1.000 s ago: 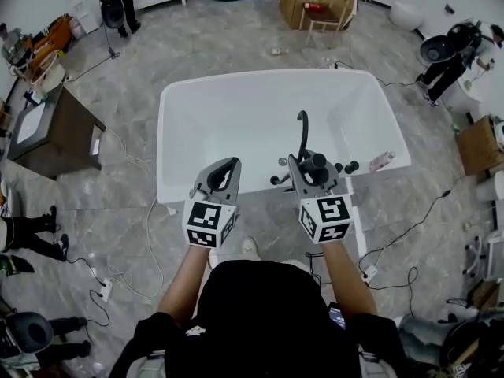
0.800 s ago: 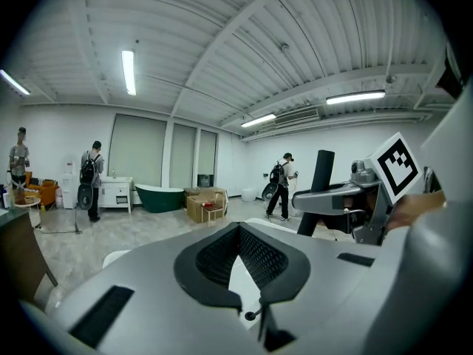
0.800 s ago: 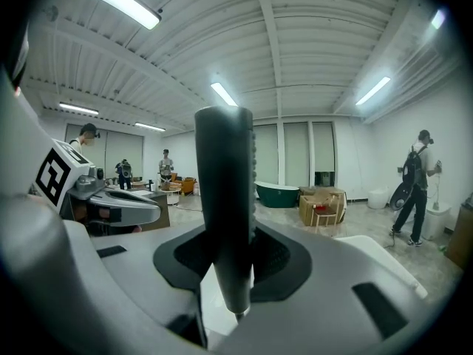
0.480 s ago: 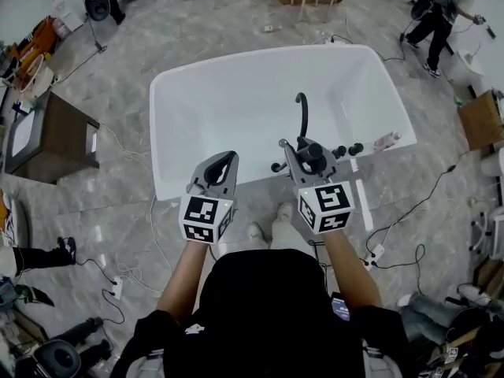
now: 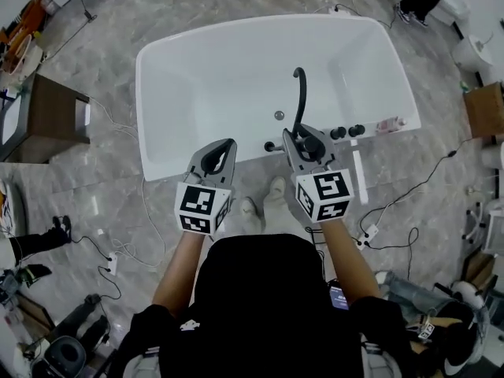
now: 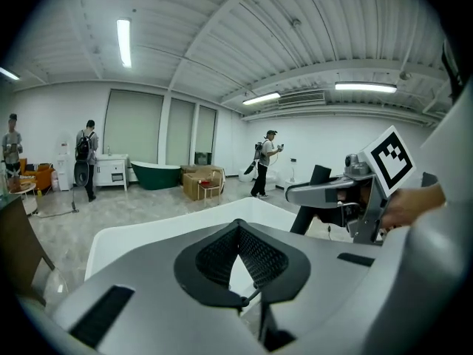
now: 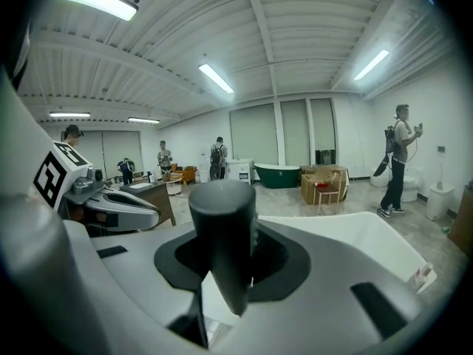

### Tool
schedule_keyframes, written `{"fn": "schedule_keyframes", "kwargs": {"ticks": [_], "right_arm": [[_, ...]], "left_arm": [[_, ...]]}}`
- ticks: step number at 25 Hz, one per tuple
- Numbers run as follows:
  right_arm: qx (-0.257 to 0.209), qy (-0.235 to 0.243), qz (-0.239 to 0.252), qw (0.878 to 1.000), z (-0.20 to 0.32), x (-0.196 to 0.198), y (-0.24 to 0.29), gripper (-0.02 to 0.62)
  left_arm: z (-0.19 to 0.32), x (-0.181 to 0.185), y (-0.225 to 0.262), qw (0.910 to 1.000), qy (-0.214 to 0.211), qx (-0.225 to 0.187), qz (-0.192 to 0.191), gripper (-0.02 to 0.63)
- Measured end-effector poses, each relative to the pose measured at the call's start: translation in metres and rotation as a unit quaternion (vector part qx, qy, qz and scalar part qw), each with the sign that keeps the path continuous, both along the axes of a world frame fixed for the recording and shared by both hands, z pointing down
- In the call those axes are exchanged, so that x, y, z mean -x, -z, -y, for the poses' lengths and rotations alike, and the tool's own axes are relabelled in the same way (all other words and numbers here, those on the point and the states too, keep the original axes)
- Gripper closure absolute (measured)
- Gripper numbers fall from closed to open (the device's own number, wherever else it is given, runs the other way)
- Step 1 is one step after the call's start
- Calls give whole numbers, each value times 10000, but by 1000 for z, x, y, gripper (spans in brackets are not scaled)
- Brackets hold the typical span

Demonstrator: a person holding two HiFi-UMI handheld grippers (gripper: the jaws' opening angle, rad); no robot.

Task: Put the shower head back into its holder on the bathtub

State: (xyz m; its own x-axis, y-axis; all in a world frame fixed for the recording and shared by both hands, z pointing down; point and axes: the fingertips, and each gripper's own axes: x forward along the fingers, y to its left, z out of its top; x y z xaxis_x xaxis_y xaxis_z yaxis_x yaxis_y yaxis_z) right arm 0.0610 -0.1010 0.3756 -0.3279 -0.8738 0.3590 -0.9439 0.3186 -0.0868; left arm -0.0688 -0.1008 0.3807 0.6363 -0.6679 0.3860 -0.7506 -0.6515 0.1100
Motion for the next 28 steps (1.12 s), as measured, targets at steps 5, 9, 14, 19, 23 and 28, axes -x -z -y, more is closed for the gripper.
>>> {"fn": "schedule_keyframes", "kwargs": {"ticks": [5, 9, 14, 19, 23, 28], "right_arm": [[291, 136, -19, 9995, 9, -2, -34, 492], [506, 250, 5, 9984, 19, -4, -58, 492], [677, 323, 27, 9972, 30, -13, -87, 494], [878, 388, 4, 9954, 39, -13, -118, 494], [991, 431, -28, 9941, 50, -13, -139, 495], [1147, 513, -96, 9920, 54, -16, -166, 496]], "left_arm": [[4, -6, -31, 9996, 74, 252, 69, 591], [10, -12, -54, 9987, 156, 481, 95, 592], [16, -28, -79, 9975, 171, 676, 142, 592], [18, -30, -105, 9957, 237, 880, 191, 592], [27, -28, -125, 9940, 301, 1028, 224, 592], [31, -21, -152, 9901, 536, 1275, 257, 592]]}}
